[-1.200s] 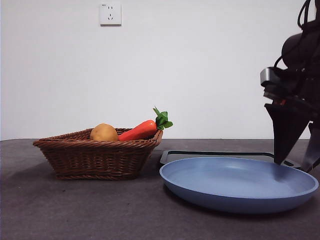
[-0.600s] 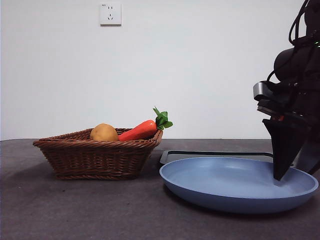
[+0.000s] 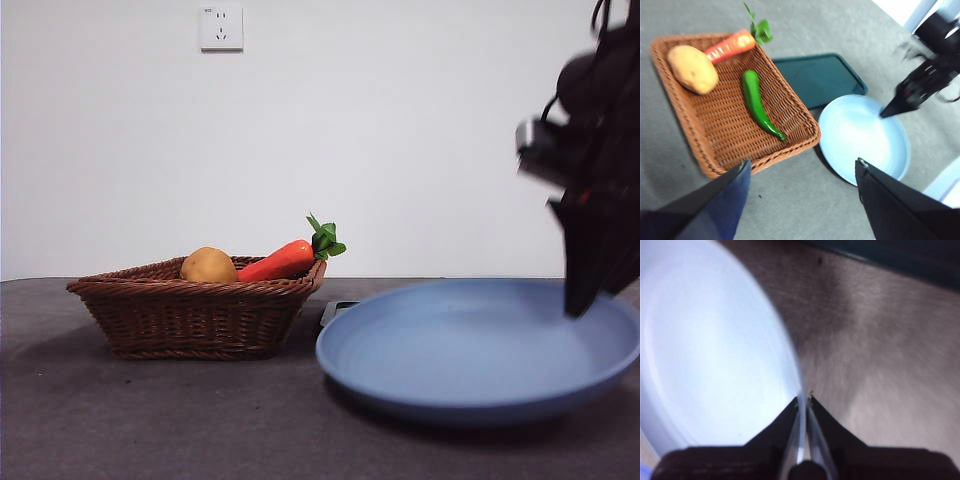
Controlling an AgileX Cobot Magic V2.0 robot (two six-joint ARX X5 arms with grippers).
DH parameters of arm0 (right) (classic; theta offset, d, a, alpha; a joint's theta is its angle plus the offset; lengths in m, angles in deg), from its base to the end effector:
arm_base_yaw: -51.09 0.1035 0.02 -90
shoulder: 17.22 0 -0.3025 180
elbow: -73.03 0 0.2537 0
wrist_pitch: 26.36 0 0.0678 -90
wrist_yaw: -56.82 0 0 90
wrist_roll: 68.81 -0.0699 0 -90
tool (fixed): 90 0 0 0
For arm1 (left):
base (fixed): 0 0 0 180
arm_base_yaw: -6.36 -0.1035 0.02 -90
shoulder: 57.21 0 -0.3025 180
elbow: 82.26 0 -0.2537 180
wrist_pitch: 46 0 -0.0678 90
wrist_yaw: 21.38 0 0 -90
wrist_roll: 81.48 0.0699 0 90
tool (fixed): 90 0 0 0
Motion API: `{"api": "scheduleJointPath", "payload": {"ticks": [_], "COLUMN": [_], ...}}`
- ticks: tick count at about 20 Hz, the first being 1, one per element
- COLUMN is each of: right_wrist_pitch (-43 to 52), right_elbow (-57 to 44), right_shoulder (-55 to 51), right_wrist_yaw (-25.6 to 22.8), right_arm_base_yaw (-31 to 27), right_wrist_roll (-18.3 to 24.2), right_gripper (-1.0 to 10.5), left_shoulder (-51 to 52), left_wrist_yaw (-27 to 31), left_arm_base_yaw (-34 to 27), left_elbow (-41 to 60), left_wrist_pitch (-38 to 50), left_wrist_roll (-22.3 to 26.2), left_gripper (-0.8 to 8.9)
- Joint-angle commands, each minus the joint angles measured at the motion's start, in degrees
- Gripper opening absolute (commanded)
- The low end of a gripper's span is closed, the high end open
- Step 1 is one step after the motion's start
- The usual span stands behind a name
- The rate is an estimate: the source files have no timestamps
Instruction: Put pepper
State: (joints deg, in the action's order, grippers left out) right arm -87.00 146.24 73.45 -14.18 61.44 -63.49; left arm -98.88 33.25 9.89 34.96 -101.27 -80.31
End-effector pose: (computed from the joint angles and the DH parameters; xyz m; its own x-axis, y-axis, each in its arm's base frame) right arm 0.2843 0.0751 0.1988 0.1333 0.3553 -0.9252 -0.3241 0.8978 0.2981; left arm 0.1312 -0.0486 0.3259 0.6378 -0.6193 -0.4579 0.5396 0.7835 -0.3081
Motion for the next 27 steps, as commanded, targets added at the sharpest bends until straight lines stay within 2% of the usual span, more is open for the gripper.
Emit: {"api": "scheduleJointPath", "payload": {"ticks": [1, 7, 12, 19, 27], "right_wrist_pitch": [-2.9, -6.3, -8.0, -8.0, -8.2], "right_elbow": [0.9, 0.9, 1.0, 1.1, 1.1], "right_shoulder": [-4.5, -21.8, -29.6, -33.7, -34.1], "right_wrist_yaw": [-0.1, -0.1, -0.2, -1.2, -1.1], "right_arm_base_yaw": [-0.5, -3.2, -5.0, -5.1, -5.1], "right_wrist_roll": [-0.6, -3.0, -4.1, -5.1, -5.1], "right_gripper": [0.1, 0.1, 0.1, 0.1, 0.1], "left_shoulder": [-3.4, -20.1, -39.0, -60.0, -70.8], "left_wrist_yaw": [2.2, 13.5, 22.1, 27.0, 30.8], "left_arm_base_yaw": [2.3, 13.0, 19.2, 22.1, 22.4], "left_elbow": [-2.8, -9.9, -19.3, -29.8, -30.9], "left_wrist_pitch": [1.8, 9.2, 12.3, 13.9, 18.3], "left_wrist_roll": [-1.0, -2.2, -2.0, -1.0, -0.9], "left_gripper": [3.61, 3.61, 3.61, 3.61, 3.61]}}
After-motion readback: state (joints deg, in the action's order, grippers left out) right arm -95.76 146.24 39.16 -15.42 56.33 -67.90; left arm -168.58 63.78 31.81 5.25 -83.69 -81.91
